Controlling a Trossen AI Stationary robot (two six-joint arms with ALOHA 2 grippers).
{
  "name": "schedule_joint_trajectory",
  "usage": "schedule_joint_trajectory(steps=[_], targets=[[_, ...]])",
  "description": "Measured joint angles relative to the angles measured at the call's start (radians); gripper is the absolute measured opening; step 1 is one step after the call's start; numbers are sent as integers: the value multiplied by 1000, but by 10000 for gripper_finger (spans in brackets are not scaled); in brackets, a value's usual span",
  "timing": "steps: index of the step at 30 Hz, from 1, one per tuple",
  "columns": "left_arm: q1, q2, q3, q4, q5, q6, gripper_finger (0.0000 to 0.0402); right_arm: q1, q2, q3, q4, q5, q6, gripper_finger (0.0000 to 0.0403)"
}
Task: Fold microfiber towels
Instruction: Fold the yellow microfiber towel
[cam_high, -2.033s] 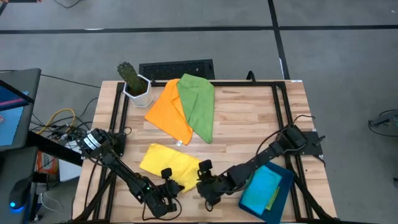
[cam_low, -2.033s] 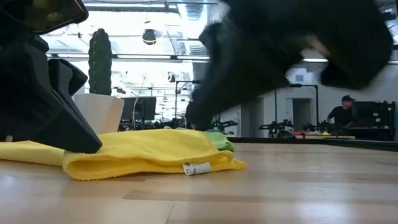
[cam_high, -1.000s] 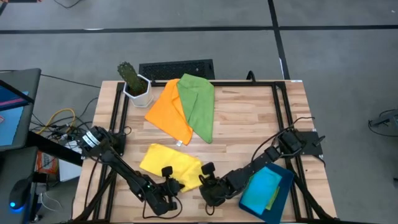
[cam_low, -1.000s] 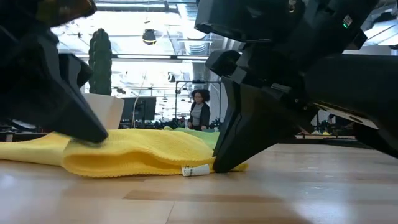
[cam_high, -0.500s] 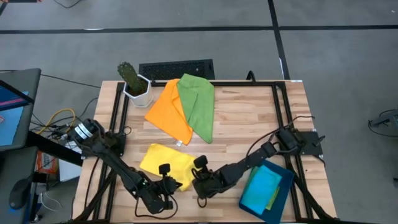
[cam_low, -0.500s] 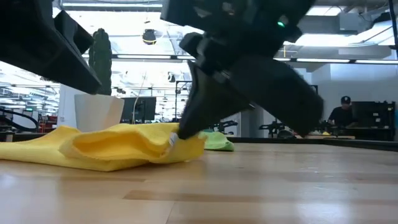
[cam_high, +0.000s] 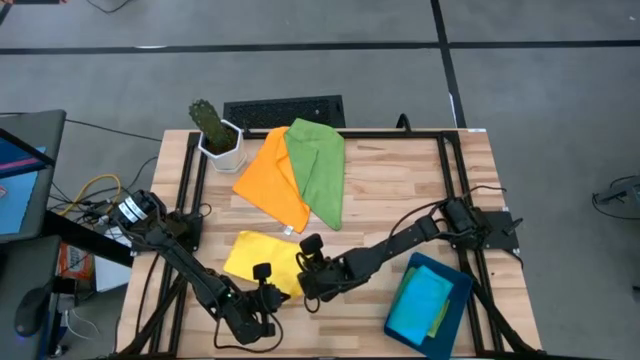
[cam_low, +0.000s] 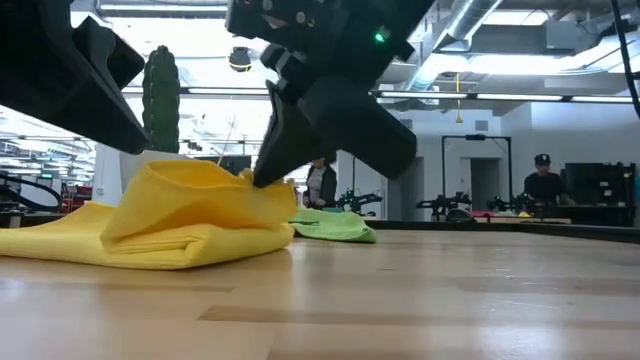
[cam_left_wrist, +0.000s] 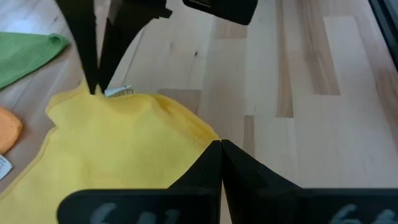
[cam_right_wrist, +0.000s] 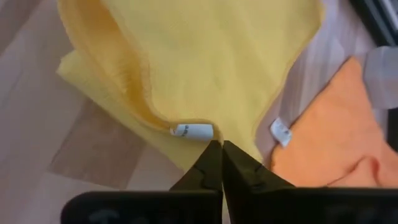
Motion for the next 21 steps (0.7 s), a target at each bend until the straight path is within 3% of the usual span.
schedule_joint_trajectory(steps=[11,21], targets=[[0,-24,0,-41,27,-9,0,-55,-2,15,132,-43,-102,20],[0,-92,0,-100,-1,-12,0,-125,-1,15,202,-238,-89,34]])
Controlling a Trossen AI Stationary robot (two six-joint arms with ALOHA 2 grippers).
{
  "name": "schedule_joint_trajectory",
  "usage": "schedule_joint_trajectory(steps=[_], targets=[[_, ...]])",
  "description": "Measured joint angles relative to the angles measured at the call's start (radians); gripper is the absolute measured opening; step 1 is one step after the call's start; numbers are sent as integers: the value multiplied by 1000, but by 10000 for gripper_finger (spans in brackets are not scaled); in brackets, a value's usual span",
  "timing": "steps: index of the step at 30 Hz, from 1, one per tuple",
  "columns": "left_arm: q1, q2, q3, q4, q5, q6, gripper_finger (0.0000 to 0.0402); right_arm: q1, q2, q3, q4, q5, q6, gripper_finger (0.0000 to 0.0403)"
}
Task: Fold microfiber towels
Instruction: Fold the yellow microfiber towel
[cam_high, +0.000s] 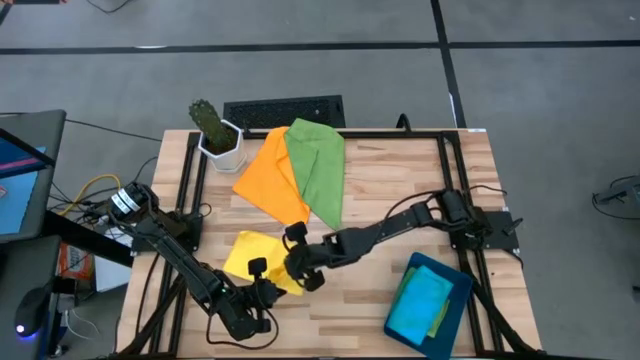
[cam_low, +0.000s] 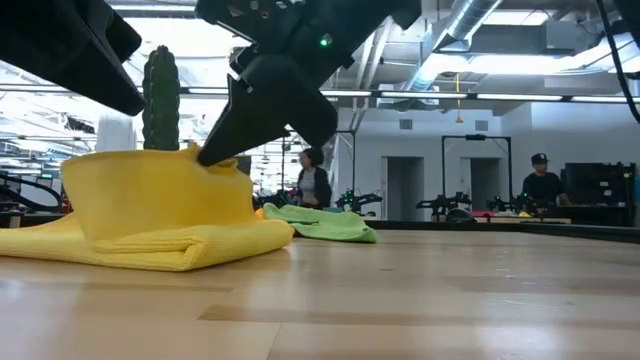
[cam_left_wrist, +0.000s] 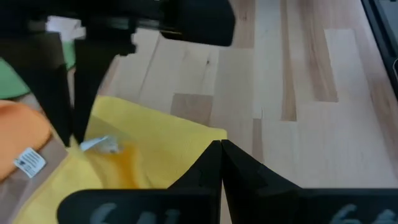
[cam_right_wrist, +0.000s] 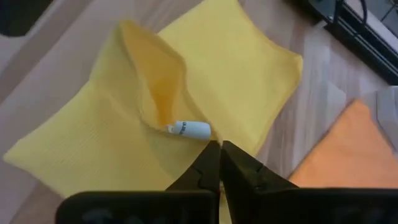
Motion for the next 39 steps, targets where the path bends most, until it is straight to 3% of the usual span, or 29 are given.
schedule_joint_trajectory(steps=[5,12,18,21,24,28,31,39], targets=[[1,0,0,-2,-20,12,0,-23,0,0,28,-11,-11,50],[8,0,-2,-11,-56,12,0,-25,-3,0,70,-20,-31,124],[28,26,-3,-50,-78,-1,0,-3,-74,0,35,84,35,164],[36,59,-3,-66,-96,-10,0,3,-129,-40,38,52,154,162],[36,87,-3,-93,-121,-33,0,18,-147,-127,154,13,274,152],[29,95,-4,-177,-123,-114,0,60,-91,-286,513,6,343,136],[14,95,-4,-215,-142,-178,0,88,-29,-350,681,22,390,122],[-7,98,-74,-129,-148,-279,0,136,98,-355,697,26,511,92]])
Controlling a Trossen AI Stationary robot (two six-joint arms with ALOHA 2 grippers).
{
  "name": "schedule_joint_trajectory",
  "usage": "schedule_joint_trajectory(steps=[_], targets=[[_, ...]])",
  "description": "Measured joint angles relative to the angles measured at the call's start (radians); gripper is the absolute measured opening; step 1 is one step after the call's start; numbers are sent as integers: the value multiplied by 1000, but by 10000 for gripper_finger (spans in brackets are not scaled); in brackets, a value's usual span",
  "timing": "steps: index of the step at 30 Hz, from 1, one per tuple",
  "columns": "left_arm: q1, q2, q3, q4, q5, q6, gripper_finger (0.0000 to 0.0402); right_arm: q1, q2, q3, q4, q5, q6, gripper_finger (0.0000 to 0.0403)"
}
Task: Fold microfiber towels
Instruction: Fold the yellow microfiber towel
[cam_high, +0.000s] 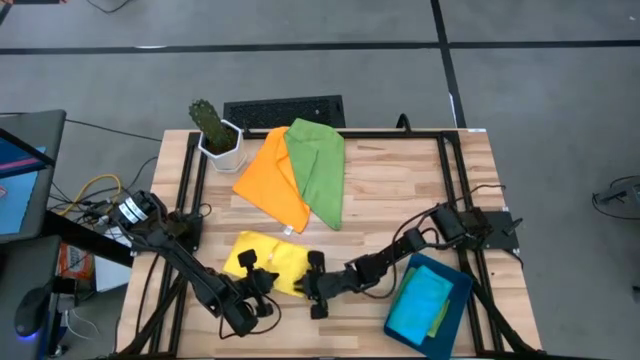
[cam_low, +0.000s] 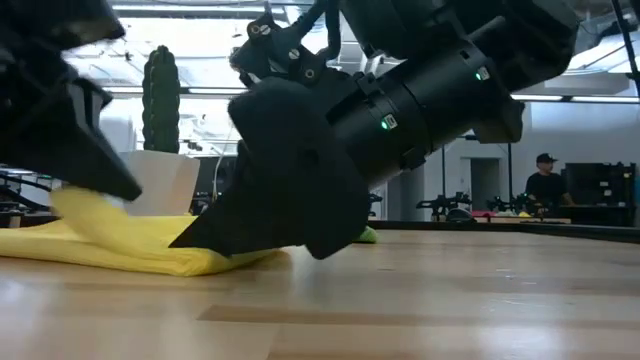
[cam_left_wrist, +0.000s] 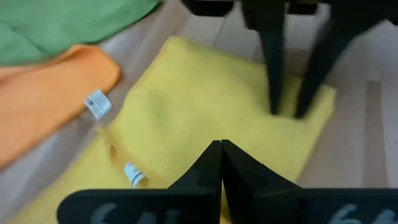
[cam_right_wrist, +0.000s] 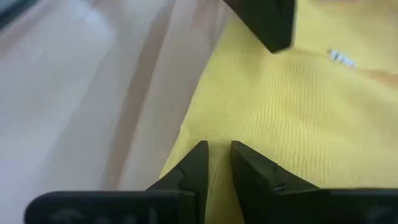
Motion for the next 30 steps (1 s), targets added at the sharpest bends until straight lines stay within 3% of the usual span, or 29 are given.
schedule_joint_trajectory(steps=[6,13,17,23,27,30], targets=[[0,1,-100,161,38,-29,0,21,-5,5,-61,4,42,83],[0,1,-113,268,47,-44,0,62,-70,4,-261,7,40,82],[0,-1,-106,339,69,29,0,87,-100,1,-332,9,40,82],[0,-67,-27,233,-40,163,0,125,-159,-3,-313,114,-6,82],[1,-110,-23,93,-106,168,0,126,-156,-1,-160,183,-95,82],[1,-123,-31,-18,-116,86,0,96,-104,2,27,137,-146,81]])
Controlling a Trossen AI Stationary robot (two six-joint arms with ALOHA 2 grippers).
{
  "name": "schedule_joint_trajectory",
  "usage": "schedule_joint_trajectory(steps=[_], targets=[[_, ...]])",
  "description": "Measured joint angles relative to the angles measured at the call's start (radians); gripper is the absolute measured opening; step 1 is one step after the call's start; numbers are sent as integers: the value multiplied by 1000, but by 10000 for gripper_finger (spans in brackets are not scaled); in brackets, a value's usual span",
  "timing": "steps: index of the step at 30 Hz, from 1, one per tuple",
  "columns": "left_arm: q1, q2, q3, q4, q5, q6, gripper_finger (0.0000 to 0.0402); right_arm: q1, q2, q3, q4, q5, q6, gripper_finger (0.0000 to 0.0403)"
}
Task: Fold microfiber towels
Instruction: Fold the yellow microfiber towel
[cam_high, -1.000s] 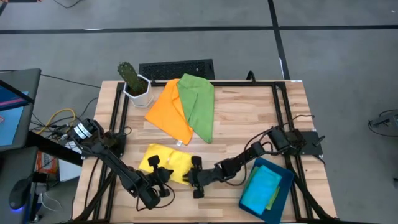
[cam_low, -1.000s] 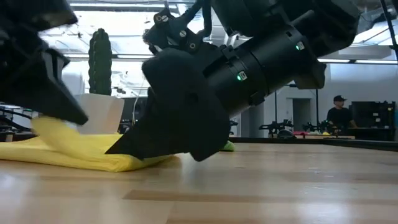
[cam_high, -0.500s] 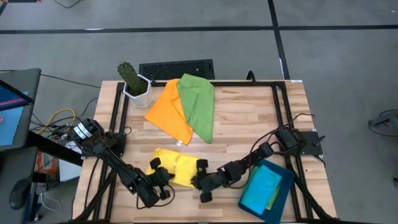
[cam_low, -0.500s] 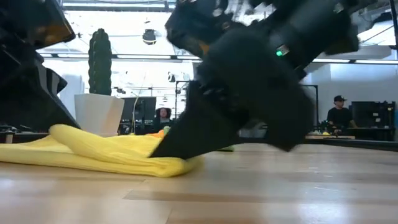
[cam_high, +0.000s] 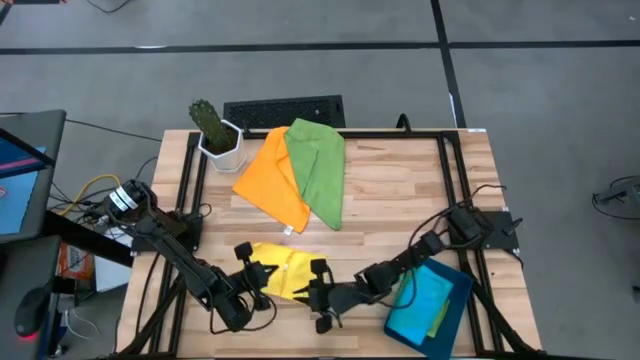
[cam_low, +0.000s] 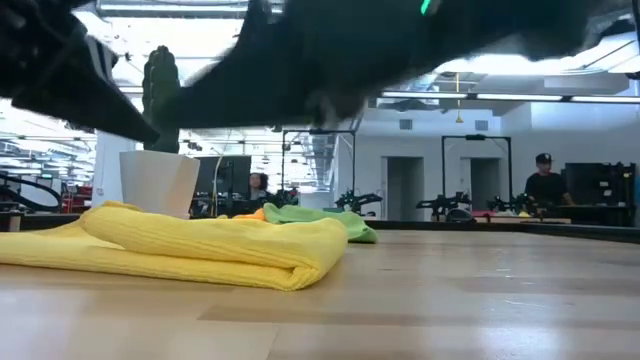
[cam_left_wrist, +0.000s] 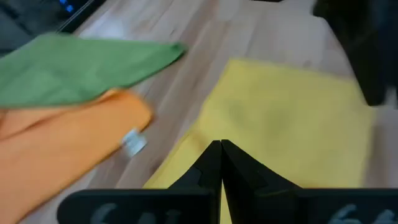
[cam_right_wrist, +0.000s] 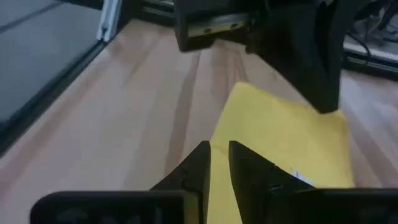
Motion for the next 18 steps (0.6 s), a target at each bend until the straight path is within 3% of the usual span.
schedule_joint_trajectory(steps=[7,18], targets=[[-9,0,-43,-29,28,-129,0,-74,153,-2,217,-156,74,82],[-9,0,-48,27,47,-157,0,-84,165,0,175,-167,124,82]])
